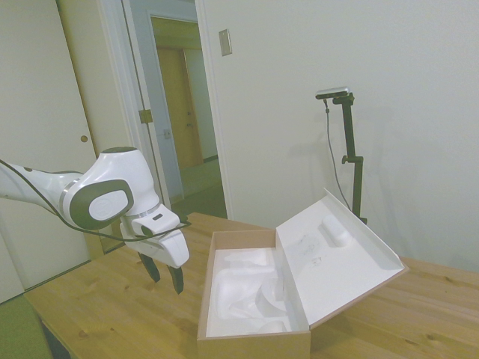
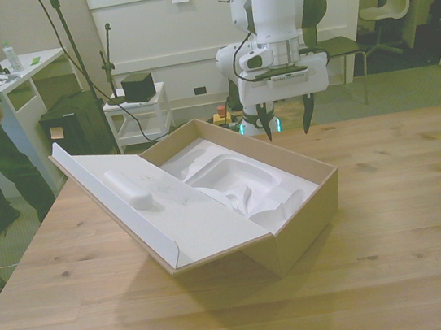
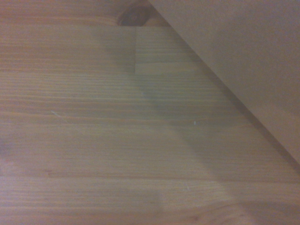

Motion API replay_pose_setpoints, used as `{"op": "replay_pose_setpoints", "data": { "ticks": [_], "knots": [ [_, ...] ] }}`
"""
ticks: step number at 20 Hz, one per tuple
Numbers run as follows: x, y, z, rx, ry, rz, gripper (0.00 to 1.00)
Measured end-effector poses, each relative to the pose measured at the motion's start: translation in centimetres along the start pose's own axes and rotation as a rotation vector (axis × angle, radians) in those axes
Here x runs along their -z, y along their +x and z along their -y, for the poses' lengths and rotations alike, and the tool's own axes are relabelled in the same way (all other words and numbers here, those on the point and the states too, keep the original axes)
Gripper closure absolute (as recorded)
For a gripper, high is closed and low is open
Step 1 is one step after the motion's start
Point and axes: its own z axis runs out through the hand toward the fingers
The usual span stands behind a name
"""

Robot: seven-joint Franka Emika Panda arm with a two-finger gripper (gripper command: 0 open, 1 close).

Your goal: Close the box

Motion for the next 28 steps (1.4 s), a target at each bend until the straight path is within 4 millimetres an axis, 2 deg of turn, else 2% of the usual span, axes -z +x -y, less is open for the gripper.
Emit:
{"op": "replay_pose_setpoints", "data": {
  "ticks": [3, 5, 7, 10, 13, 17, 20, 22, 24, 26, 28],
  "knots": [
    [0.3, -0.1, -0.2, -0.025, -0.003, 0.016, 0.0],
    [2.3, -0.2, -0.6, -0.038, 0.024, 0.003, 0.0],
    [5.8, -0.6, -1.6, -0.05, 0.06, -0.023, 0.0],
    [12.2, -0.8, -3.6, -0.078, 0.146, -0.096, 0.0],
    [17.4, 1.2, -6.1, -0.151, 0.235, -0.177, 0.0],
    [23.4, 6.8, -10.9, -0.306, 0.324, -0.278, 0.0],
    [26.6, 12.6, -14.5, -0.419, 0.356, -0.33, 0.0],
    [27.2, 16.8, -15.6, -0.472, 0.357, -0.354, 0.0],
    [27.2, 20.8, -15.8, -0.513, 0.356, -0.372, 0.0],
    [26.9, 24.4, -16.0, -0.546, 0.344, -0.396, 0.0],
    [26.0, 27.9, -17.1, -0.591, 0.321, -0.407, 0.0]
  ]
}}
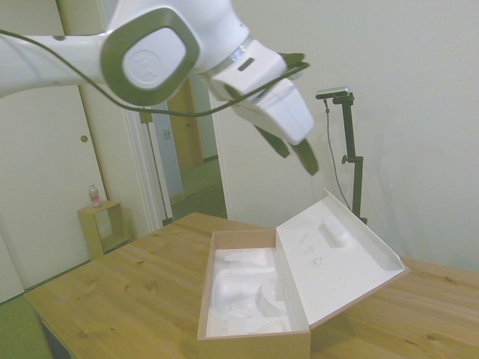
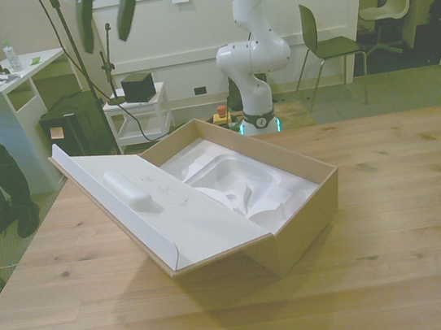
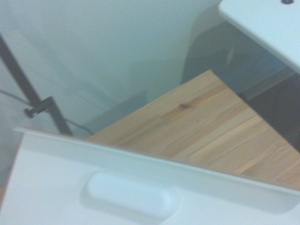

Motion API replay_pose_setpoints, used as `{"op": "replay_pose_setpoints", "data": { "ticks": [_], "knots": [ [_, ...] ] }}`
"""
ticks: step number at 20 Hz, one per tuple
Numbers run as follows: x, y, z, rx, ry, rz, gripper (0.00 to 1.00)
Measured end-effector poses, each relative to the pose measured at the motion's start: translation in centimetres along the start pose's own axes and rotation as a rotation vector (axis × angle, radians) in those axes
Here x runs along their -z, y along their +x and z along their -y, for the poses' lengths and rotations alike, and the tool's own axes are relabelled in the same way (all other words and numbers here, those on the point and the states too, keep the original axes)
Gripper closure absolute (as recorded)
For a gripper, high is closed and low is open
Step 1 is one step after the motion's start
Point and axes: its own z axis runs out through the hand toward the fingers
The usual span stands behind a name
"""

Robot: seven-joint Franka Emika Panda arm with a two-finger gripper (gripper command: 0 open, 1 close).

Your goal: Close the box

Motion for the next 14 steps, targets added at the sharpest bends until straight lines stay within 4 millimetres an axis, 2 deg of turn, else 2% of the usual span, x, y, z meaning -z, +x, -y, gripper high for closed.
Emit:
{"op": "replay_pose_setpoints", "data": {
  "ticks": [3, 8, 12, 14],
  "knots": [
    [-4.4, 4.2, -0.3, -0.047, -0.036, -0.013, 0.0],
    [-11.9, 7.3, 0.7, -0.077, -0.09, -0.026, 0.0],
    [-15.7, 11.3, -0.9, -0.131, -0.133, -0.028, 0.0],
    [-17.7, 12.3, -1.4, -0.134, -0.153, -0.007, 0.0]
  ]
}}
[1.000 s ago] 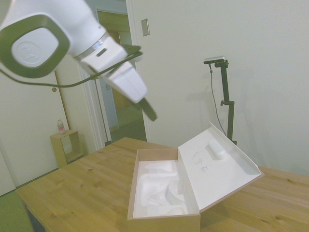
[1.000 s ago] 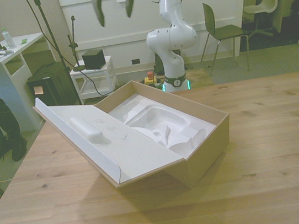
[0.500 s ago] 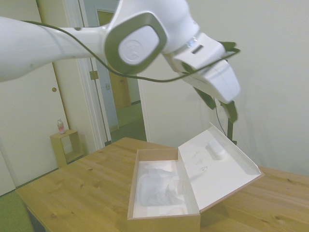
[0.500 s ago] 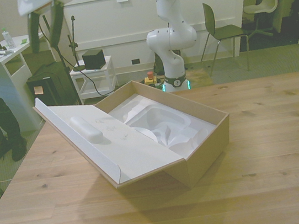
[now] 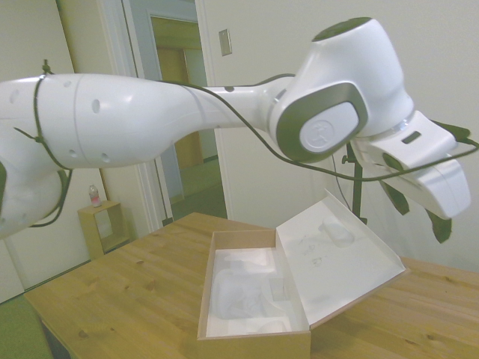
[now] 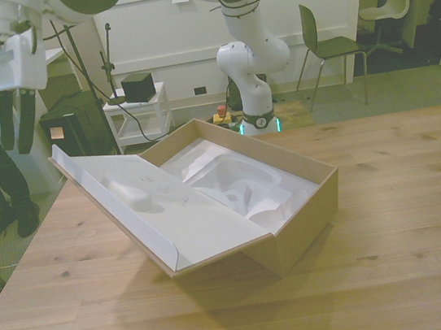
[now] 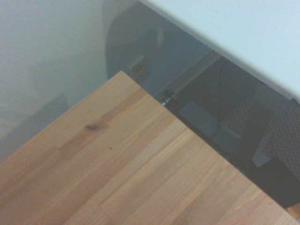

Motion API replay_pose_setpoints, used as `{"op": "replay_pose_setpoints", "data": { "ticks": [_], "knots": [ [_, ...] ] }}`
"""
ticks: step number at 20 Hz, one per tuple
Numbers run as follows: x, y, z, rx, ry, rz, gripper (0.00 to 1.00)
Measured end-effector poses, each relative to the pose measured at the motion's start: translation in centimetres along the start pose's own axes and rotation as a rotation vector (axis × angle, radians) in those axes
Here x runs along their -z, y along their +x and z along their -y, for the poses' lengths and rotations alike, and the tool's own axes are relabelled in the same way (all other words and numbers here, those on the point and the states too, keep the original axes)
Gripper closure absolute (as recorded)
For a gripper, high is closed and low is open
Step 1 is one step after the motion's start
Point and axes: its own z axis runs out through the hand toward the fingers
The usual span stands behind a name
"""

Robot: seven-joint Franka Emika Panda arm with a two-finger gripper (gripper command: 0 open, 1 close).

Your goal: Close the box

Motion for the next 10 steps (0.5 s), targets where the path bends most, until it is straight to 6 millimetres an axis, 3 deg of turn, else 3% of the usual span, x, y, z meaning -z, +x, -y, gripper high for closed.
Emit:
{"op": "replay_pose_setpoints", "data": {
  "ticks": [2, 4, 6, 8, 10],
  "knots": [
    [-3.4, -0.1, 0.0, 0.01, -0.022, 0.04, 0.0],
    [-7.4, -1.7, 0.3, 0.022, -0.038, 0.109, 0.0],
    [-9.7, -4.3, 1.2, 0.044, -0.023, 0.205, 0.0],
    [-8.8, -7.9, 2.9, 0.065, 0.016, 0.281, 0.0],
    [-5.7, -11.9, 4.5, 0.108, 0.055, 0.362, 0.0]
  ]
}}
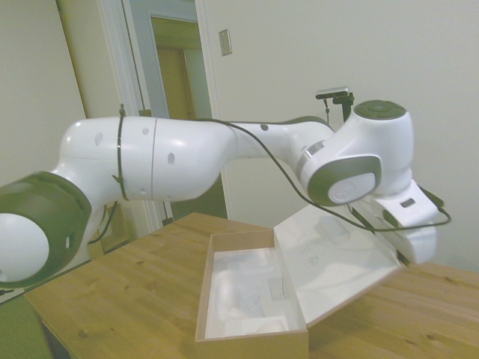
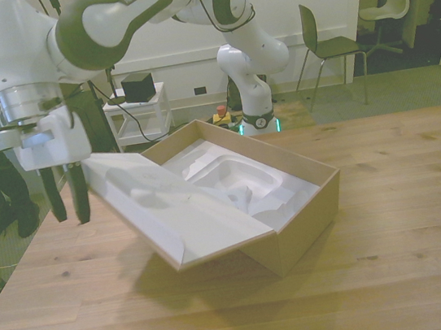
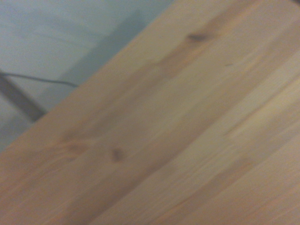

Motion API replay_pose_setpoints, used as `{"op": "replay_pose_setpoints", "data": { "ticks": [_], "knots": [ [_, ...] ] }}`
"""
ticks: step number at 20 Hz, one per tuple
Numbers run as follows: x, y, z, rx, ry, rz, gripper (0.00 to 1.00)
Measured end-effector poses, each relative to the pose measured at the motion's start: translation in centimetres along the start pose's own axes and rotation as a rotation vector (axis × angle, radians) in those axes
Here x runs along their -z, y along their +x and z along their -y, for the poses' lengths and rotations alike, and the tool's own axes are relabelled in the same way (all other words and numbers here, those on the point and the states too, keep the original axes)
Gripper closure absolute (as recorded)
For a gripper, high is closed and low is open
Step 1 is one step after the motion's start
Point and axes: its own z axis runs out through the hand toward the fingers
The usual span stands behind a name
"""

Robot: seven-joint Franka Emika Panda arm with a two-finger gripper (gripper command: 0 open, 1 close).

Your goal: Close the box

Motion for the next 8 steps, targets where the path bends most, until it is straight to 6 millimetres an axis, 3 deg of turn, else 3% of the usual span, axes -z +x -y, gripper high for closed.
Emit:
{"op": "replay_pose_setpoints", "data": {
  "ticks": [3, 8],
  "knots": [
    [2.9, -8.2, 2.2, 0.091, 0.021, 0.13, 0.0],
    [5.3, -21.6, 2.2, 0.307, -0.018, 0.306, 0.0]
  ]
}}
